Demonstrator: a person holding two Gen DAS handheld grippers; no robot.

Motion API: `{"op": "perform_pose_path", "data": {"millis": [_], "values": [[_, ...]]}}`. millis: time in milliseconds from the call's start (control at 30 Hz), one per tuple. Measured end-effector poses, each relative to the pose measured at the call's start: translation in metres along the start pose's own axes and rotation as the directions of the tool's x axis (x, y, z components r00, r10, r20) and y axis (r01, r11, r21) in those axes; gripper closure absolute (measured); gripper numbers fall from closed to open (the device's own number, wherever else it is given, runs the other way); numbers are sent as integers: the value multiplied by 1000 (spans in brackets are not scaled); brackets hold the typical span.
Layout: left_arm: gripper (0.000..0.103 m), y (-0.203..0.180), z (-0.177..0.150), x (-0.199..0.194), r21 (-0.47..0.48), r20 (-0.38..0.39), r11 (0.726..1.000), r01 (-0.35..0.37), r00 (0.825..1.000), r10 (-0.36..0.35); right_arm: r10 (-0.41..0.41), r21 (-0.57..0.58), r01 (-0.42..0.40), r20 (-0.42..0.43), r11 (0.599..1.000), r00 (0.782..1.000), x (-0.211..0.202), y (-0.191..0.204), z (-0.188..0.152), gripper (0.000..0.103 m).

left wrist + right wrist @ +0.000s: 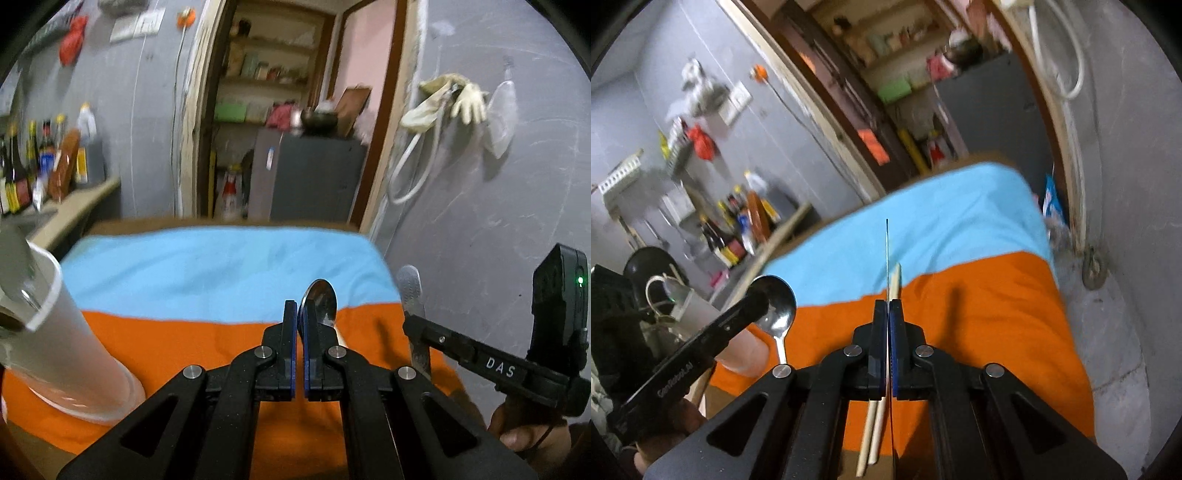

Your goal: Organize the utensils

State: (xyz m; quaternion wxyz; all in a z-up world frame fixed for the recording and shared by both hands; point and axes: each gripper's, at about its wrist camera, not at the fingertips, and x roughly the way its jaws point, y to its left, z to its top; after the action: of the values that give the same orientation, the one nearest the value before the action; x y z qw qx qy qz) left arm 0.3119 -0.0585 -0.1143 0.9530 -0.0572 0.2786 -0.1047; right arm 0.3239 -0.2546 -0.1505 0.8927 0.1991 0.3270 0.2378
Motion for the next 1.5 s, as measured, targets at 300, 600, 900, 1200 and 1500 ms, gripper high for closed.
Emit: {"op": "perform_pose_path", "data": {"millis": [300,600,900,1200,1500], "values": [[103,1,31,-47,-8,96,999,46,994,-45,39,-95,-20,202,995,979,-33,57,19,103],[103,45,89,-123,-58,144,997,44,989,-35,88,-202,-32,276,979,957,-47,140,54,103],[103,145,138,-195,-118,218,979,-166,958,188,217,-274,-136,294,952,931,-34,223,76,103],[103,222,109,-187,-152,252,936,-319,903,348,233,-347,-153,201,925,951,8,271,57,103],[103,230,64,-157,-79,338,892,-446,830,445,117,-444,-52,120,894,986,44,278,19,103]]}}
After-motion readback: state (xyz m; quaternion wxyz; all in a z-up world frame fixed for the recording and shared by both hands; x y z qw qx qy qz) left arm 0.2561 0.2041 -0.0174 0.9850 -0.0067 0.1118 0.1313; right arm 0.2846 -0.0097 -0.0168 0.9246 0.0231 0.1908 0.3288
